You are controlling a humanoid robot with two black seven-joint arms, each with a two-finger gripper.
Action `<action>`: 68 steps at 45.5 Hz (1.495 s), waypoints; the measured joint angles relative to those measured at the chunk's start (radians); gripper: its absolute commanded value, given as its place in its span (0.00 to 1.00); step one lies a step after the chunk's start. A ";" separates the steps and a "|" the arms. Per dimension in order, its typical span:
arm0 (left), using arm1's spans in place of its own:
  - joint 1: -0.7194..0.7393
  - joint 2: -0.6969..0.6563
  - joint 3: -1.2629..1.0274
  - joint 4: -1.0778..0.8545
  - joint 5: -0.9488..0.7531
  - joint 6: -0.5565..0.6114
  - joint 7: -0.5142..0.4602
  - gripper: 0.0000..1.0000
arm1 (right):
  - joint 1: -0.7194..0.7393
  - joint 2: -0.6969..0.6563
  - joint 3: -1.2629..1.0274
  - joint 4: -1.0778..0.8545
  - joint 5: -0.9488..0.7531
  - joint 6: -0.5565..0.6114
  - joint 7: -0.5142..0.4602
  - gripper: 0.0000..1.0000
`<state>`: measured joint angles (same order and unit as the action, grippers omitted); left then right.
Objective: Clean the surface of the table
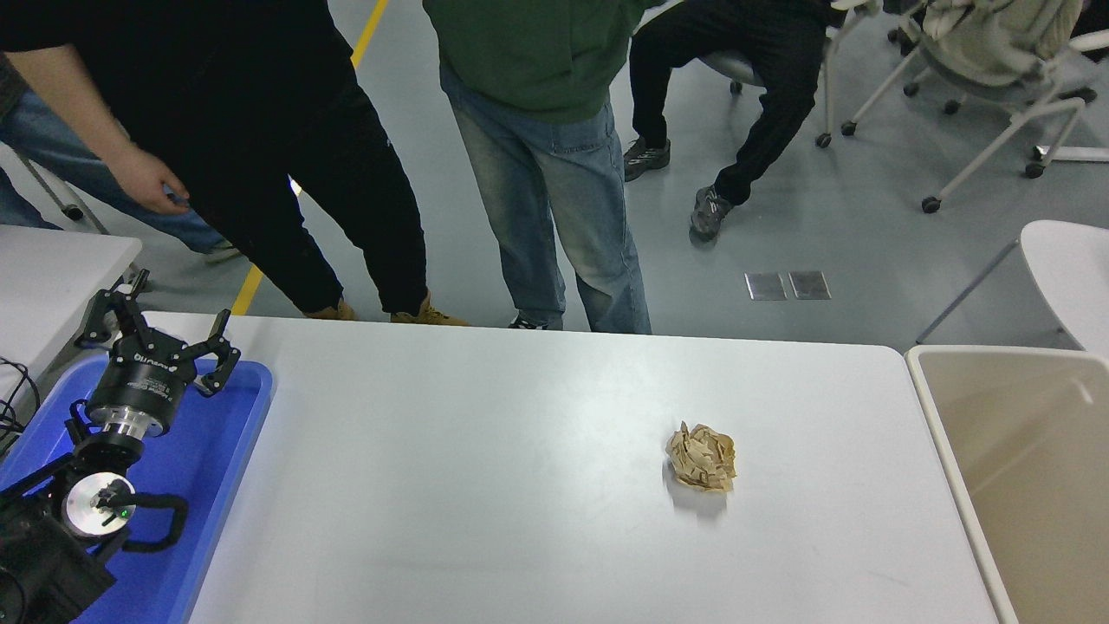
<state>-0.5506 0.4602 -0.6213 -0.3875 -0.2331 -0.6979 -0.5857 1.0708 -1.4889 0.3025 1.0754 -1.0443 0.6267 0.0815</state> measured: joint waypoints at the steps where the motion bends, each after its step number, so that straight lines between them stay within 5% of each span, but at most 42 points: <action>1: 0.000 0.000 0.000 0.000 0.000 0.000 0.000 1.00 | 0.000 0.013 -0.008 -0.016 0.001 -0.010 0.000 0.00; 43: 0.000 0.000 0.000 0.000 0.000 0.000 0.000 1.00 | -0.322 0.772 -0.137 -0.867 0.145 -0.479 0.006 0.00; 68: 0.000 0.000 0.000 0.000 0.000 0.000 0.000 1.00 | -0.432 1.071 -0.140 -1.063 0.240 -0.652 -0.003 0.00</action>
<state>-0.5507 0.4603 -0.6213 -0.3873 -0.2330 -0.6980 -0.5854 0.6388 -0.4178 0.1629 0.0124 -0.8044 -0.0255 0.0786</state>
